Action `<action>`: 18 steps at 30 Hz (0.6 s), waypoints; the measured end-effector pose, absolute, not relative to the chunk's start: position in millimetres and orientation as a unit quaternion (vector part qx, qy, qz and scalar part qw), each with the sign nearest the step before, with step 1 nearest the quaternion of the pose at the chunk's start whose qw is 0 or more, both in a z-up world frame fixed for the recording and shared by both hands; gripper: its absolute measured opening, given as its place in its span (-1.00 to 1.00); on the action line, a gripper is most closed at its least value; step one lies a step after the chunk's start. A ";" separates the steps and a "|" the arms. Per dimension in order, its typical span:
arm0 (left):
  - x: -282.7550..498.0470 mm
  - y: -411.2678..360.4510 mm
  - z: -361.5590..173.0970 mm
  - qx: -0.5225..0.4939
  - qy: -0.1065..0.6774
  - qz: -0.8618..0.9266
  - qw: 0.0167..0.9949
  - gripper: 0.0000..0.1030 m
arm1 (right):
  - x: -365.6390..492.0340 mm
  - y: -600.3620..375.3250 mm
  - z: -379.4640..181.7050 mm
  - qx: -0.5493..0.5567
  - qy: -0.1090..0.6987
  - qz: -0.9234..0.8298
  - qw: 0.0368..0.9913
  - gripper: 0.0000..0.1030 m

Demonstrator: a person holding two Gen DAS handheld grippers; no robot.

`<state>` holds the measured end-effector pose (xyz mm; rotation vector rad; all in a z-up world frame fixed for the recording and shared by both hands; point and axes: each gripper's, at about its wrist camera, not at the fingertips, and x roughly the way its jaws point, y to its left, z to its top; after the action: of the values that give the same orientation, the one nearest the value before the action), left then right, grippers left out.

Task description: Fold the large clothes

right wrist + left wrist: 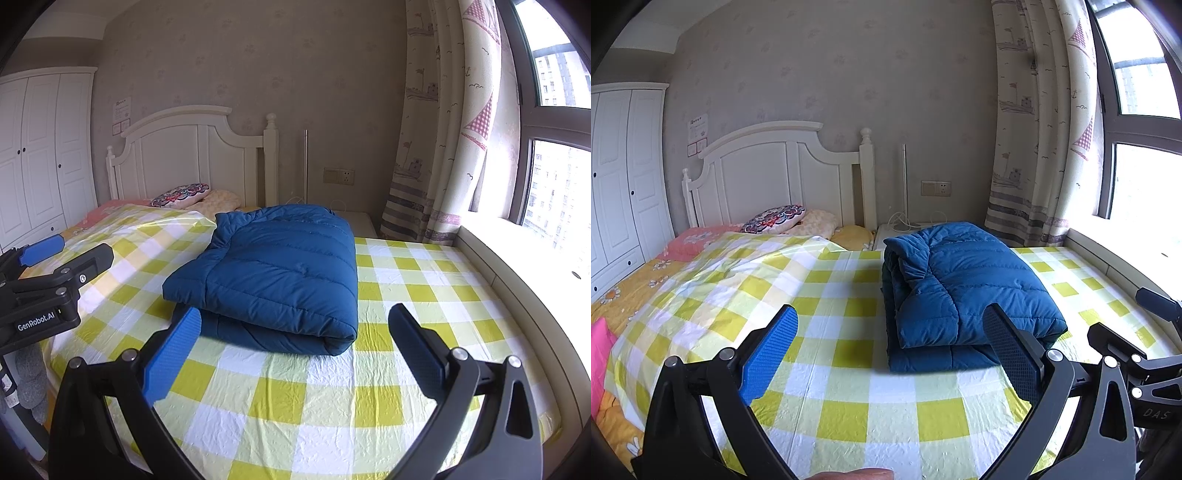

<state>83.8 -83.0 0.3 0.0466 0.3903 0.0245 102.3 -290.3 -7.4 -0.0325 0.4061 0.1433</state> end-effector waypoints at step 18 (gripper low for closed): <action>81.0 -86.6 1.3 0.027 0.179 0.006 0.983 0.91 | 106.2 -291.9 -17.0 -0.017 0.212 0.081 0.974 0.95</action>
<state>81.0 -86.6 1.3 0.0549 0.3595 0.0123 106.2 -291.9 -17.0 -0.0346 0.4281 0.1631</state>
